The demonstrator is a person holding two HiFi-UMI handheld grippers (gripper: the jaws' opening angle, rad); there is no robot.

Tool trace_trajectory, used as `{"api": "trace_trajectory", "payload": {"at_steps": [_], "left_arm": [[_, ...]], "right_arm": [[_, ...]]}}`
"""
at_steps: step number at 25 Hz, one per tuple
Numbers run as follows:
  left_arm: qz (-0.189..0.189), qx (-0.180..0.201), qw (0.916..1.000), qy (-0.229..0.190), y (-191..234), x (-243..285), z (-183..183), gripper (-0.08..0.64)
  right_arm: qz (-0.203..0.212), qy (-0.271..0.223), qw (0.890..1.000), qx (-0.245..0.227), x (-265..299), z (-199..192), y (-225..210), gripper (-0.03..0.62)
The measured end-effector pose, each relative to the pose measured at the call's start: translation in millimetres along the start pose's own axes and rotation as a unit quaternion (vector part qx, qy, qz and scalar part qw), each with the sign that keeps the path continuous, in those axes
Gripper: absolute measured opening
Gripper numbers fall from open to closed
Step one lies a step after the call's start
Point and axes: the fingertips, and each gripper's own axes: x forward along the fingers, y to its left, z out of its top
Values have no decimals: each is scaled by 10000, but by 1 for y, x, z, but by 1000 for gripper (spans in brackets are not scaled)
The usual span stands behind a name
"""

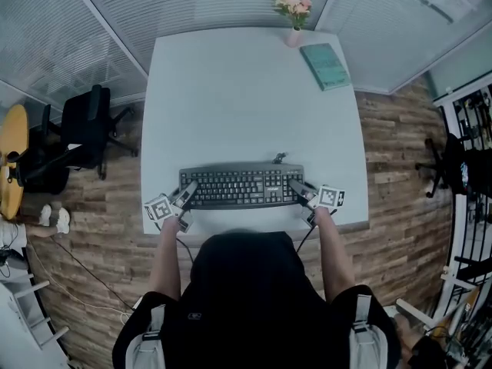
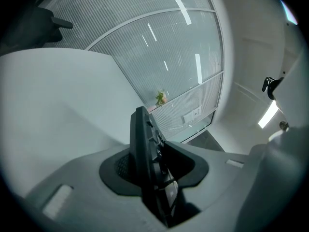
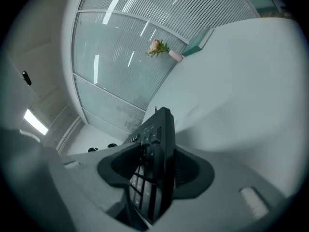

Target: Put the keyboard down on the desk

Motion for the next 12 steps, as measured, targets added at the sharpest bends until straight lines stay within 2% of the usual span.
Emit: {"api": "trace_trajectory", "payload": {"at_steps": [5,12], "left_arm": [[251,275,9993,33,21,7,5,144],[607,206,9979,5,44,11,4,157]], "right_arm": [[-236,81,9997,59,4,-3,-15,198],[-446,173,9988,110,17,0,-33,206]]}}
